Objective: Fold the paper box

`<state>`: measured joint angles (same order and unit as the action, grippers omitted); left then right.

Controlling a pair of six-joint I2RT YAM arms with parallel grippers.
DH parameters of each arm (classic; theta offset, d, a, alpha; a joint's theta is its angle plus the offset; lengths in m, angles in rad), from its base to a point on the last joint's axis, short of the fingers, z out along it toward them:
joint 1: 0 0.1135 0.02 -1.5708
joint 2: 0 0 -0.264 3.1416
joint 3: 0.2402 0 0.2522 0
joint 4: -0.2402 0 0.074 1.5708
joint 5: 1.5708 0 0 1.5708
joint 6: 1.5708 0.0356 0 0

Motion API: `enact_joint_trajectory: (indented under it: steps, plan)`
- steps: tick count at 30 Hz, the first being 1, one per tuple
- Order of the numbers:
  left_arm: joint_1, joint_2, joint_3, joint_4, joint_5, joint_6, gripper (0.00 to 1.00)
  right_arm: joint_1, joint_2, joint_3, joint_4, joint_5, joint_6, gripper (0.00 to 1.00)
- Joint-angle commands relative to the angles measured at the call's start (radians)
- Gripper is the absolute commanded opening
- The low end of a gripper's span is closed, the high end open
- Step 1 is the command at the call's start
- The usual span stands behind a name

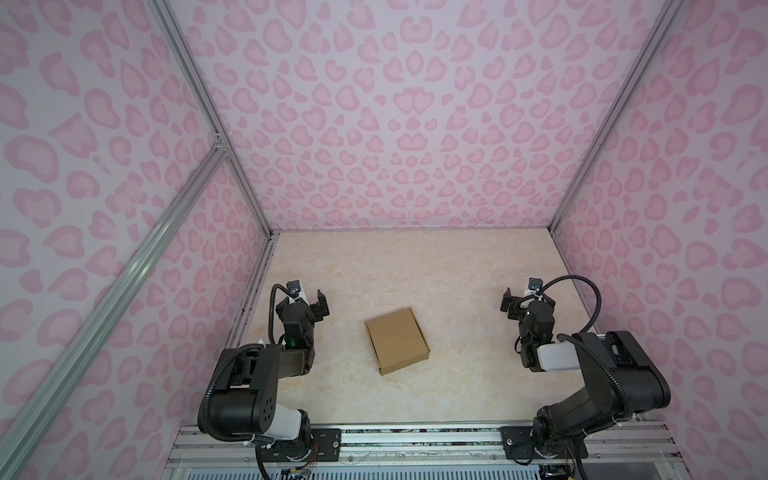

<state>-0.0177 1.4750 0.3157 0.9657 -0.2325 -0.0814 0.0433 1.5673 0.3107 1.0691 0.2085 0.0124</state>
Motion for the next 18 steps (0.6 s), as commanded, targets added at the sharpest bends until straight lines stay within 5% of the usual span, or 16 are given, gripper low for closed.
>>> enact_joint_trajectory:
  steps: [1,18]
  plan:
    - [0.001,-0.002,-0.001,0.044,-0.006,0.009,0.97,-0.024,0.002,0.005,-0.001,-0.022,0.028,1.00]
    - [0.002,-0.002,0.000,0.043,-0.001,0.009,0.97,-0.019,0.000,-0.005,0.016,-0.019,0.024,1.00]
